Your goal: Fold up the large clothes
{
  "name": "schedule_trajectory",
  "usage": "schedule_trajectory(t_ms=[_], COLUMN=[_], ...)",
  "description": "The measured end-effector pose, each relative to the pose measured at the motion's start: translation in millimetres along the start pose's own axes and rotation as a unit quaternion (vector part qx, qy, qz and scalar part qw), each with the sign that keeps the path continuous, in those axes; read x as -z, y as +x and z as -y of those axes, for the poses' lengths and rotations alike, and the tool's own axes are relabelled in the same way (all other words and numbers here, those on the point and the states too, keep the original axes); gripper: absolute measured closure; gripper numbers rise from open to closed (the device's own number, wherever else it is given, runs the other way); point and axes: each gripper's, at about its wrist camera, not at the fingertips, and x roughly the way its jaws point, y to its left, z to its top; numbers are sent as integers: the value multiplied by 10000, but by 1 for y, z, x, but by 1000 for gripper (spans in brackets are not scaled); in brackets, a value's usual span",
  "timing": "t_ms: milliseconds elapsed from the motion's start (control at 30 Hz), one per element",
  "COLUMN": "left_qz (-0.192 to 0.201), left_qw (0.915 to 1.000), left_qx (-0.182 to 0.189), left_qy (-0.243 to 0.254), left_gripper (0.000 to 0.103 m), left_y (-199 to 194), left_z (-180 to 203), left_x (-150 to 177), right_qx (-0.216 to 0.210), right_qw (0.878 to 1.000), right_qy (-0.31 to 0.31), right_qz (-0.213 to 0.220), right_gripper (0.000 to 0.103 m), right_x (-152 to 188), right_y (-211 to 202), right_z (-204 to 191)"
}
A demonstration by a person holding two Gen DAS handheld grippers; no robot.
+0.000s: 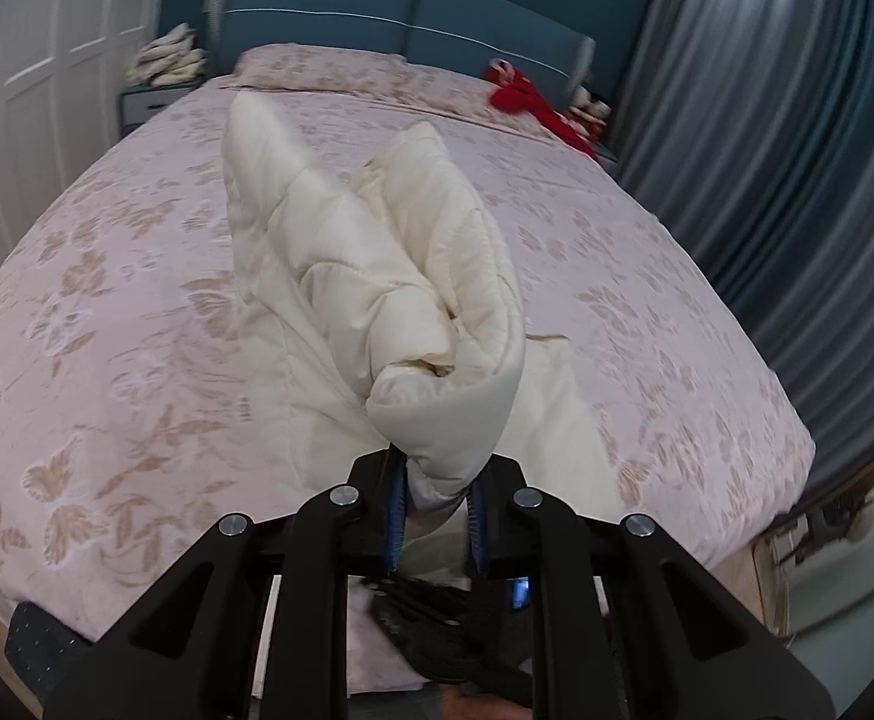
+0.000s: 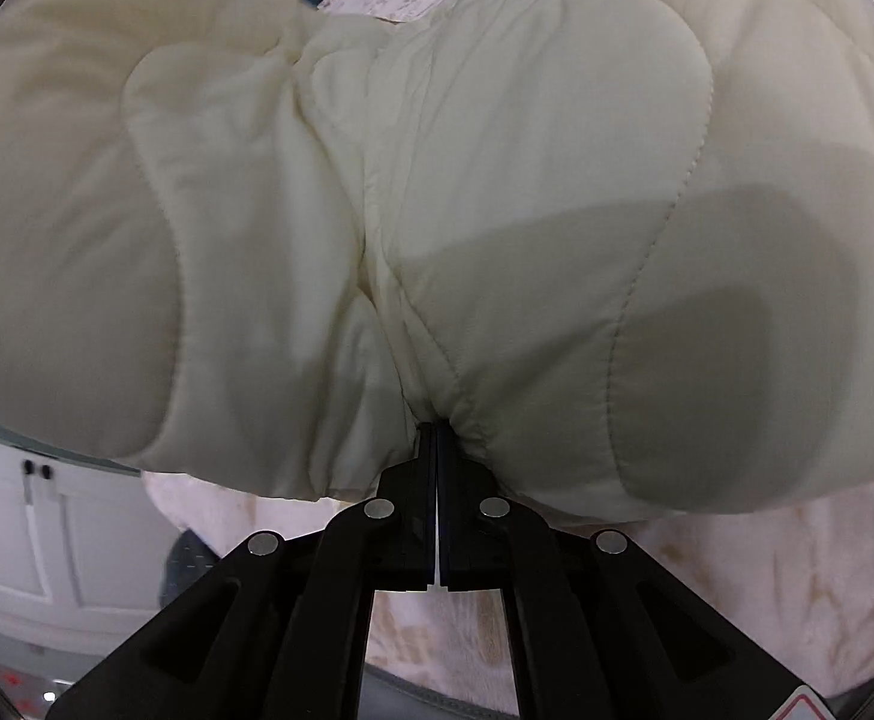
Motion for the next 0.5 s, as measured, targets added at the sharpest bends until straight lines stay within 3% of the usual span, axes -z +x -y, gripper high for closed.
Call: schedule_trajectory(t_ms=[100, 167, 367, 500], left_qz=[-161, -305, -848, -1123], left_qw=[9992, 9981, 9925, 9882], left_qx=[98, 133, 178, 67], left_qy=[341, 513, 857, 1038], left_gripper=[88, 88, 88, 88], left_y=[17, 33, 86, 113], left_z=[28, 46, 86, 103], left_x=[1, 4, 28, 46], right_qx=[-478, -461, 707, 1202], right_qw=[9983, 9983, 9949, 9886], right_qy=[343, 326, -1, -56], right_qz=[-41, 145, 725, 902], right_gripper=[103, 103, 101, 101], right_x=[6, 13, 25, 30], right_y=[-25, -59, -148, -181], right_z=[13, 22, 52, 75])
